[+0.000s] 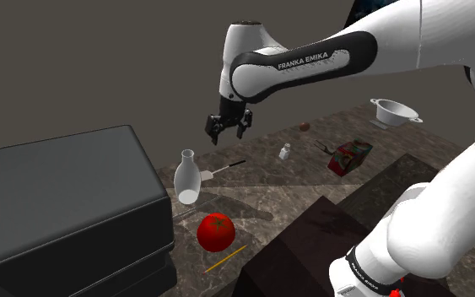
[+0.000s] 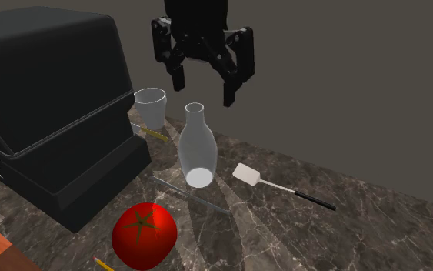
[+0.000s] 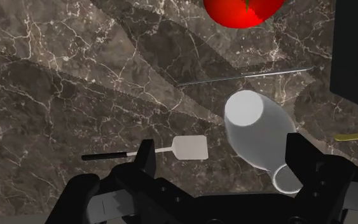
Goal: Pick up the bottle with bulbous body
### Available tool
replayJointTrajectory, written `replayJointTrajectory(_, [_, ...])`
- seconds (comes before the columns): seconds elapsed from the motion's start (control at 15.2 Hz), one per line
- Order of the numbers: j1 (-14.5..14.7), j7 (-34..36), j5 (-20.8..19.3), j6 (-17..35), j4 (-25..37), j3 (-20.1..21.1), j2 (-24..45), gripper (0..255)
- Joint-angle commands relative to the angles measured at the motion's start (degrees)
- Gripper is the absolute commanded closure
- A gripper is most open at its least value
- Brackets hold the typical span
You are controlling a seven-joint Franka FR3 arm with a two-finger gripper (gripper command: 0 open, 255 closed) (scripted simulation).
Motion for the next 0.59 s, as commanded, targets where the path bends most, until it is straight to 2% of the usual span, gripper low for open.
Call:
replayJointTrajectory(0.0, [0.39,1.51,-1.0,1.44,2.68,0.62,4.56,0])
replayJointTrajectory(0.53, [3.65,7.25,-5.5,2.04,18.39,1.62,22.9,0])
